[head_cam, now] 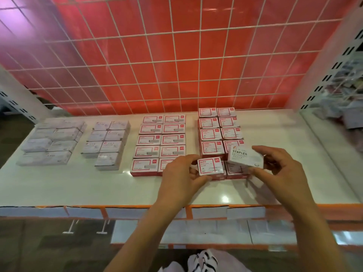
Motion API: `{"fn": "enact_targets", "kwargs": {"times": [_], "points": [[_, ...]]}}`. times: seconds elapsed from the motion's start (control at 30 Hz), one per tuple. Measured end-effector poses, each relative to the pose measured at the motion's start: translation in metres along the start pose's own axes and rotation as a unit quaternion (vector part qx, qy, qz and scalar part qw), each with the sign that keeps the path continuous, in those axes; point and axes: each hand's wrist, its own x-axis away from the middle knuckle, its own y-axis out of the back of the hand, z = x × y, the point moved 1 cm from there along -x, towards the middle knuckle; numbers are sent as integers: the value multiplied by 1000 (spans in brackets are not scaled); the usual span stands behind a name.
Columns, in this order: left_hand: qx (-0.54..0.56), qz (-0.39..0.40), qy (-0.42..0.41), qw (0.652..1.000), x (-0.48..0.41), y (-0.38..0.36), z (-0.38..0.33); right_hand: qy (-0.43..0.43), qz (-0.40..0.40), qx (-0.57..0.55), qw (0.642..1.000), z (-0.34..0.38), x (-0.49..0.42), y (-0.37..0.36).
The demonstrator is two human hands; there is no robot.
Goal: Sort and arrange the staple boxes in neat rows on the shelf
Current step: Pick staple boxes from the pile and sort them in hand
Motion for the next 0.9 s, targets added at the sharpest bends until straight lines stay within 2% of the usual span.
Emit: {"fn": "enact_targets", "kwargs": {"times": [0.5, 0.67, 0.9], "points": [[32, -6, 27, 999, -4, -11, -8, 6, 19, 1, 1000, -5, -8, -5], [7, 6, 29, 1000, -4, -13, -7, 16, 29, 19, 999, -5, -11, -9], [-52, -16, 19, 998, 2, -15, -6, 62, 44, 26, 997, 10, -10, -24]]}}
